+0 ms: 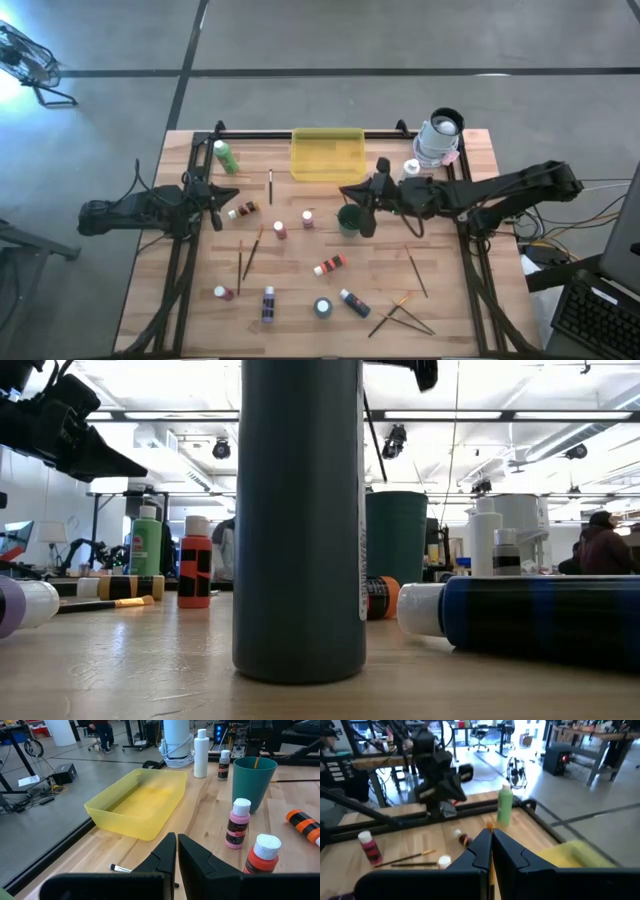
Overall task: Pick & Place Paint Supplies
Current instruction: Put the gold paint brush into the green cup
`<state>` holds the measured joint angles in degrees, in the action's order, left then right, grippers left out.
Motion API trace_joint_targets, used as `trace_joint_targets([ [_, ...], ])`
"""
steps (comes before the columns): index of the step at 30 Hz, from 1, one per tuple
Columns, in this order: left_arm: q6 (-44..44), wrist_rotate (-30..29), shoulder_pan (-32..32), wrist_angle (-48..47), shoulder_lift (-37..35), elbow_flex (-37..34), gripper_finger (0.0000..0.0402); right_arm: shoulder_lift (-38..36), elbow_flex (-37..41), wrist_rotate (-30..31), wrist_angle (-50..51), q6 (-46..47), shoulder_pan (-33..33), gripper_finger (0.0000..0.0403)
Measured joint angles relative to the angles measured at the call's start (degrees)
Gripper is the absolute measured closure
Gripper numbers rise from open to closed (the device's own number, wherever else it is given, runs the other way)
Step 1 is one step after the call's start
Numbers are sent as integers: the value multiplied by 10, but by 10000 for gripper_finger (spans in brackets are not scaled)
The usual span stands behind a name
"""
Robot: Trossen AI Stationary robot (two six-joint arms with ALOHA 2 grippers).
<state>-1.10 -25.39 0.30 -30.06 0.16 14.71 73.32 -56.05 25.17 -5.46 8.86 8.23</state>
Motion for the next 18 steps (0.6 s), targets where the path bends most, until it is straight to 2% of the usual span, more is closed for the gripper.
trace_joint_targets([
  [8, 0, 0, 0, 0, 0, 0, 378, -1, 85, -4, -104, -2, 0, 395],
  [18, 0, 0, 0, 0, 0, 0, 378, -1, 125, -14, -117, -8, -7, 395],
])
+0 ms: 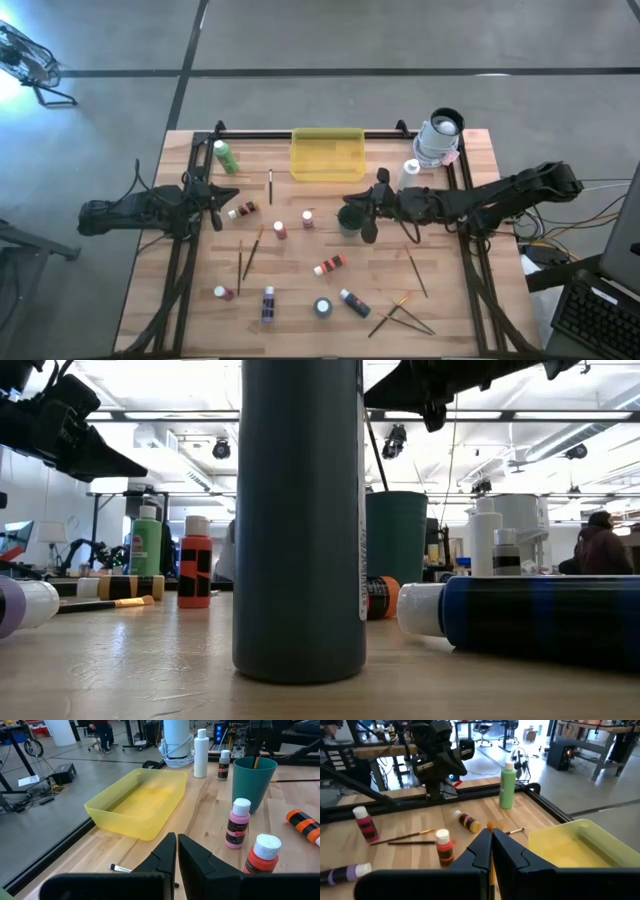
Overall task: Pick & Place Paint Supplies
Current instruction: Put the gold paint brush into the green cup
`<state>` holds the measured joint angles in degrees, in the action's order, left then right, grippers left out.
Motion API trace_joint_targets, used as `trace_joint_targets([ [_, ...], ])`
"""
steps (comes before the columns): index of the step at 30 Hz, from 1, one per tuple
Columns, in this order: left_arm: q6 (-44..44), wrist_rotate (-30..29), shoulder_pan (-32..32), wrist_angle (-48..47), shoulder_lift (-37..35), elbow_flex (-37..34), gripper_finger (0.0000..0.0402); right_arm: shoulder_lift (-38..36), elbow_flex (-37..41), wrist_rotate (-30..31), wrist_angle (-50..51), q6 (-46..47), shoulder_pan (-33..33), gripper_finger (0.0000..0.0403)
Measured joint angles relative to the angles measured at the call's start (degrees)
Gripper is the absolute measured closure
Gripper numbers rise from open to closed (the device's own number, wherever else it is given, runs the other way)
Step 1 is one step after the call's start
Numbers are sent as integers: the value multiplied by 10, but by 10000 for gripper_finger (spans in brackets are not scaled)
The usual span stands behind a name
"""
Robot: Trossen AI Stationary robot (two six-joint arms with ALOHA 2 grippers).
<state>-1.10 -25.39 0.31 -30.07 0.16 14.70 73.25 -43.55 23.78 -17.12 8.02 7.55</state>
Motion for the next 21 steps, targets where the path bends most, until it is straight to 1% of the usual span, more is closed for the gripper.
trace_joint_targets([
  [7, 0, 0, 0, 0, 0, 0, 378, 0, 12, -20, -3, 2, -13, 395],
  [21, 0, 0, 0, 0, 0, 0, 378, 0, 67, -44, -82, 10, -24, 395],
])
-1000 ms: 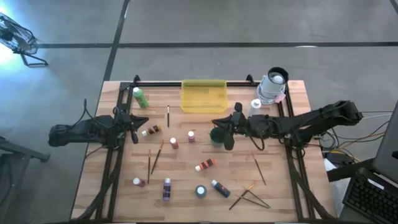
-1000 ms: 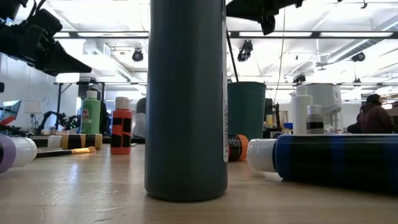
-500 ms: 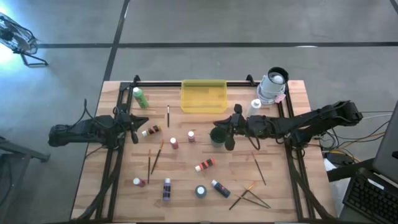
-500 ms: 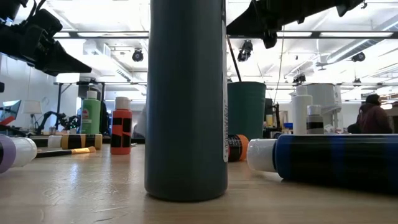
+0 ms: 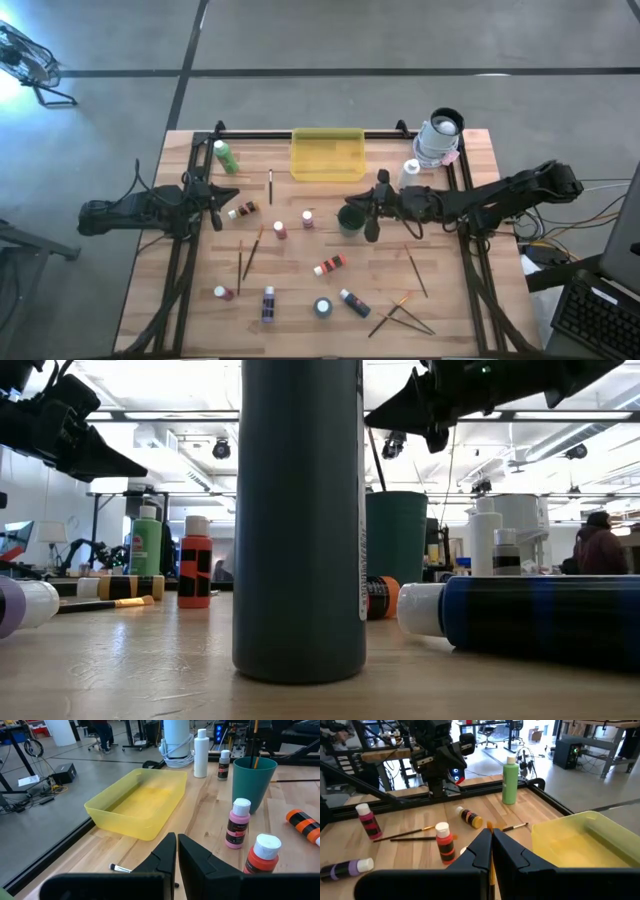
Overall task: Pick & Place Paint Supplies
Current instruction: Put the gold paint brush into the green cup
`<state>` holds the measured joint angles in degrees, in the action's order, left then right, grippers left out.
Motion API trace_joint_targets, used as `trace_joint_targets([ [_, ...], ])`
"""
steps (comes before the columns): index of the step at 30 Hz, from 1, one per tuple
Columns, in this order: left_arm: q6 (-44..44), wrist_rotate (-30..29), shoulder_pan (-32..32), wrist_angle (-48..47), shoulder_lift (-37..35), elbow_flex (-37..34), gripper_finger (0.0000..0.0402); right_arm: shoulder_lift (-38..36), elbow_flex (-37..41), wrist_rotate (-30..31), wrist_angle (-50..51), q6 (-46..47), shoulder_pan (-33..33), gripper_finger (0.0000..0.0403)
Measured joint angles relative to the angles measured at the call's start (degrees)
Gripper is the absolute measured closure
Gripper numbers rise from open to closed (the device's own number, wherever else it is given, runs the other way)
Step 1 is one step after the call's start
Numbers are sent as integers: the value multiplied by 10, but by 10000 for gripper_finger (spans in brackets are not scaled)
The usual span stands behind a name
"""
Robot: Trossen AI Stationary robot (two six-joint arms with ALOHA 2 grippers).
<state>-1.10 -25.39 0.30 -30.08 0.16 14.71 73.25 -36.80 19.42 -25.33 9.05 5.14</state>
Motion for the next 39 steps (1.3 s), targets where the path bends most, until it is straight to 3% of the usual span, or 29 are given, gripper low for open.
trace_joint_targets([
  [12, 0, 0, 0, 0, 0, 0, 378, 69, 8, -73, -48, 14, -24, 395],
  [39, 0, 0, 0, 0, 0, 0, 378, 82, 49, -61, -68, 39, -29, 394],
])
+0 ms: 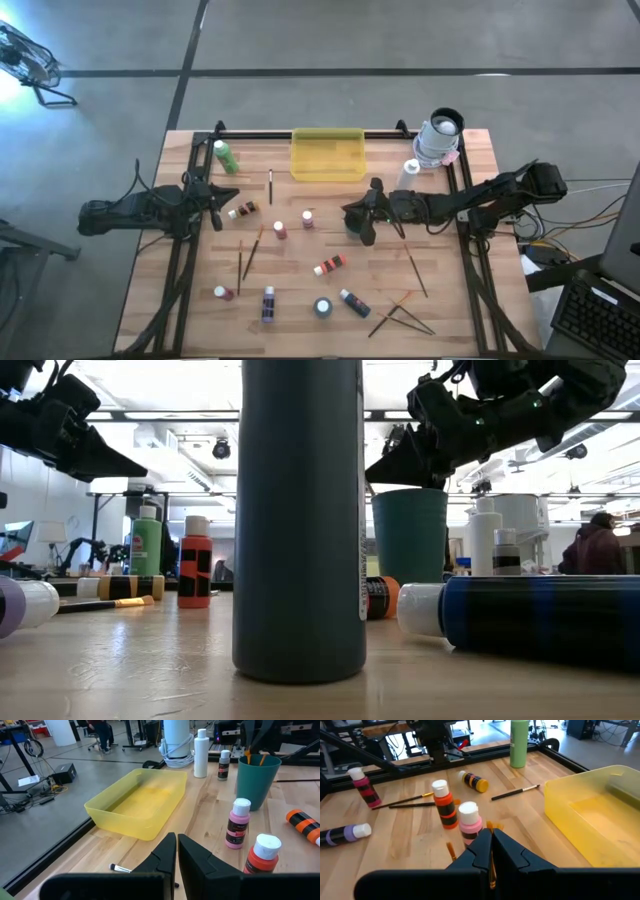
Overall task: Pick & Place Paint Supplies
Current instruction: Put the gold paint brush into the green cup
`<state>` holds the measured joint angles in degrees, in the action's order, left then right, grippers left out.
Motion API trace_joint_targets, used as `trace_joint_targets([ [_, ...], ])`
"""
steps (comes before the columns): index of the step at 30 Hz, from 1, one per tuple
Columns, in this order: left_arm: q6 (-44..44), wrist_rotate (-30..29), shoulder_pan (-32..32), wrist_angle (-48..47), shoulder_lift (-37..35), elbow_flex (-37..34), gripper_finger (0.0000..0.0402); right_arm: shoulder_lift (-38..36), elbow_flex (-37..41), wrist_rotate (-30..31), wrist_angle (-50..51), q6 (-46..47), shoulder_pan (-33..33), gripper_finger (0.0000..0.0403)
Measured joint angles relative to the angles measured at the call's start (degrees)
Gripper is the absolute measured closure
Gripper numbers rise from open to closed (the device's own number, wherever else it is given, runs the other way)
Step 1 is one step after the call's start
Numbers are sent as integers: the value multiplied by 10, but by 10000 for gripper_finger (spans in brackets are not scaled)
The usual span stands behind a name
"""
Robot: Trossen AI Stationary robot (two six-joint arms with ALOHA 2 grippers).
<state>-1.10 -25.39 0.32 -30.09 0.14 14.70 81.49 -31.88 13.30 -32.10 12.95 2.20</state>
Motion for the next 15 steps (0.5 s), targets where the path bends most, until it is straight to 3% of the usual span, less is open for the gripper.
trace_joint_targets([
  [8, 0, 0, 0, 0, 0, 0, 378, 0, 0, -1, 0, 0, 0, 393],
  [15, 0, 0, 0, 0, 0, 0, 378, 0, -1, -3, 1, 2, 0, 354],
])
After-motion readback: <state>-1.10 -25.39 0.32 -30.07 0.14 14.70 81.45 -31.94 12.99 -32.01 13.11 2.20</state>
